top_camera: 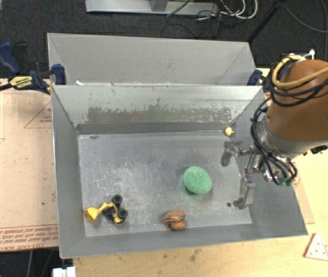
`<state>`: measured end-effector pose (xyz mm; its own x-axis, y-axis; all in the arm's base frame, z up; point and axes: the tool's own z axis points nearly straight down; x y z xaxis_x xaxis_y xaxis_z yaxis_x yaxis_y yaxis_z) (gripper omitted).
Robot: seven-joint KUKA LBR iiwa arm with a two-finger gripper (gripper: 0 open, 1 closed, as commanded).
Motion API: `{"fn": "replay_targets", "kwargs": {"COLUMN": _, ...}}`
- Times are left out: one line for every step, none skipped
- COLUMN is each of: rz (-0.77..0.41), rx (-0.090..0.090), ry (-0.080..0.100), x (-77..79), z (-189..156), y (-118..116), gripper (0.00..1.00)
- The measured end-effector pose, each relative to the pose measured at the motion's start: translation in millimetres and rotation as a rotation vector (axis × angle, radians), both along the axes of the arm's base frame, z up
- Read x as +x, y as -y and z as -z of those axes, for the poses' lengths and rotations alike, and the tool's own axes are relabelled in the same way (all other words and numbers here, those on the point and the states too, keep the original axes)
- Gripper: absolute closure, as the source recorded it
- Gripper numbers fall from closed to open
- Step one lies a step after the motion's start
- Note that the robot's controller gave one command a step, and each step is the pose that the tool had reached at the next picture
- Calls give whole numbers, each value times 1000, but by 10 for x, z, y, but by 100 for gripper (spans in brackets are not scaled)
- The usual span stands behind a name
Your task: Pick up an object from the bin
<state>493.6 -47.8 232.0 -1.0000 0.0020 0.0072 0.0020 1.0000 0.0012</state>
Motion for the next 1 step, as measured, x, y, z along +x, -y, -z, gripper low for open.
{"fn": "replay_targets", "kwargs": {"rz": -2, "rx": -1, "ry": 8, "x": 14, "z": -43, "y": -3, "gripper": 0}}
